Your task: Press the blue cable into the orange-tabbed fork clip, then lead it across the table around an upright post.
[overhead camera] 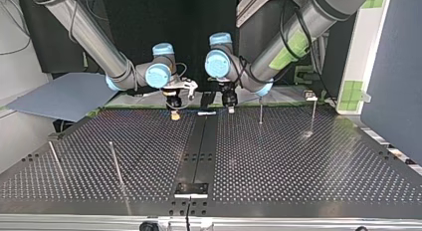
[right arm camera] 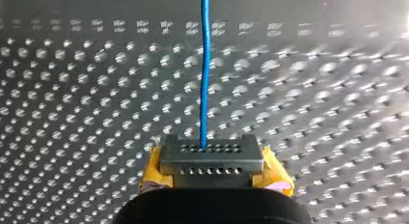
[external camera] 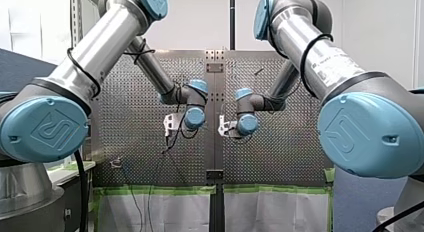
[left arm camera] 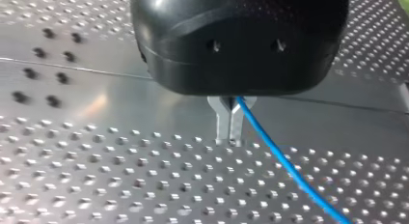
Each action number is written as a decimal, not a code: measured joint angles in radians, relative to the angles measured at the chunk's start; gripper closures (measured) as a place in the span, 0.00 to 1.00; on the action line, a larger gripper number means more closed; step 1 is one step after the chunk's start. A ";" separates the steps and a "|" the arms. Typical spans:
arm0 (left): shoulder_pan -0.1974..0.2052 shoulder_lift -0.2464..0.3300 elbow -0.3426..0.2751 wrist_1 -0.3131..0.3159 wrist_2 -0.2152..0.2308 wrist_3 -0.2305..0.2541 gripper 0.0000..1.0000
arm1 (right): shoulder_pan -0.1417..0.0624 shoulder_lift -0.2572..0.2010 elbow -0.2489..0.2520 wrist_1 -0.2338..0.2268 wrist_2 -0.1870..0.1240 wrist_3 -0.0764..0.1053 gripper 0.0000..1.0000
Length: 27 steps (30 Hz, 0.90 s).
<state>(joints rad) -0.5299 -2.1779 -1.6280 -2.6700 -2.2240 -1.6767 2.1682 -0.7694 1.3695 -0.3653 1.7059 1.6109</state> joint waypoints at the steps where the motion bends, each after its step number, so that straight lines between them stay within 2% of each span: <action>1: -0.001 0.008 -0.001 -0.003 -0.003 -0.001 1.00 | 0.002 -0.008 0.000 0.006 0.000 0.000 1.00; 12: 0.003 0.118 -0.002 -0.044 -0.007 -0.010 1.00 | 0.014 -0.112 0.000 0.037 -0.001 0.004 1.00; 22: 0.010 0.215 -0.001 -0.047 0.014 -0.011 1.00 | 0.014 -0.198 0.000 0.040 -0.002 0.005 1.00; 27: 0.013 0.263 0.001 -0.039 0.049 -0.009 1.00 | 0.015 -0.247 -0.004 0.046 -0.004 0.005 1.00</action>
<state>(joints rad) -0.5170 -1.9150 -1.6273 -2.7086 -2.1755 -1.6862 2.1834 -1.0162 1.3658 -0.3195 1.7019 1.6154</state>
